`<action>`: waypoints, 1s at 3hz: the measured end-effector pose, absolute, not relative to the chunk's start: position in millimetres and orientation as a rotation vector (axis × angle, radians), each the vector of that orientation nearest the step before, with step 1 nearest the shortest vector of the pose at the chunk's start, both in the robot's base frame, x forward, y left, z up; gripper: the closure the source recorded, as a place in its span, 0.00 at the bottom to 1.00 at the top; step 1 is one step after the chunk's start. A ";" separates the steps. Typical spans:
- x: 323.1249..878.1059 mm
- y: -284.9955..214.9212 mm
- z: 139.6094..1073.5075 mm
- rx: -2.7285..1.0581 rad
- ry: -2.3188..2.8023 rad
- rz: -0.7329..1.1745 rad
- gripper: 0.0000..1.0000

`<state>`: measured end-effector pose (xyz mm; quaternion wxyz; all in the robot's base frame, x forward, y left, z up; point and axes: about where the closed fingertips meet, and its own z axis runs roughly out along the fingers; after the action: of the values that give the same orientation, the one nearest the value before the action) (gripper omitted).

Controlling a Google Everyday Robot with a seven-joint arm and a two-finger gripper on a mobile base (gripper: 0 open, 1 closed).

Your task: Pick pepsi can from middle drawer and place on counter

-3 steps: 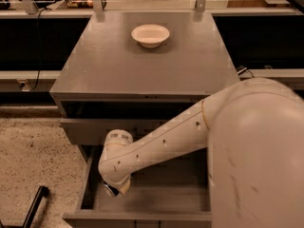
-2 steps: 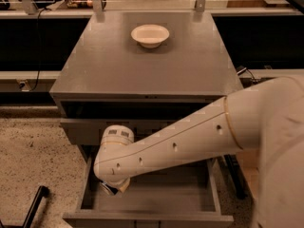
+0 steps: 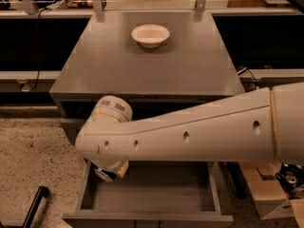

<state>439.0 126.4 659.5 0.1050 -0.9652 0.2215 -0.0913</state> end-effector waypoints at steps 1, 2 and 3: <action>451.5 109.5 708.6 -2.895 0.603 -0.299 0.71; 453.4 103.8 718.6 -2.922 0.581 -0.306 0.84; 453.1 103.6 718.7 -2.922 0.580 -0.307 1.00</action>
Offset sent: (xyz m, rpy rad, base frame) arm 0.0132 -0.0179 0.0516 -0.0512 -0.0120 0.0354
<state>453.1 103.6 718.7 0.0731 -0.9731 0.1932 -0.1023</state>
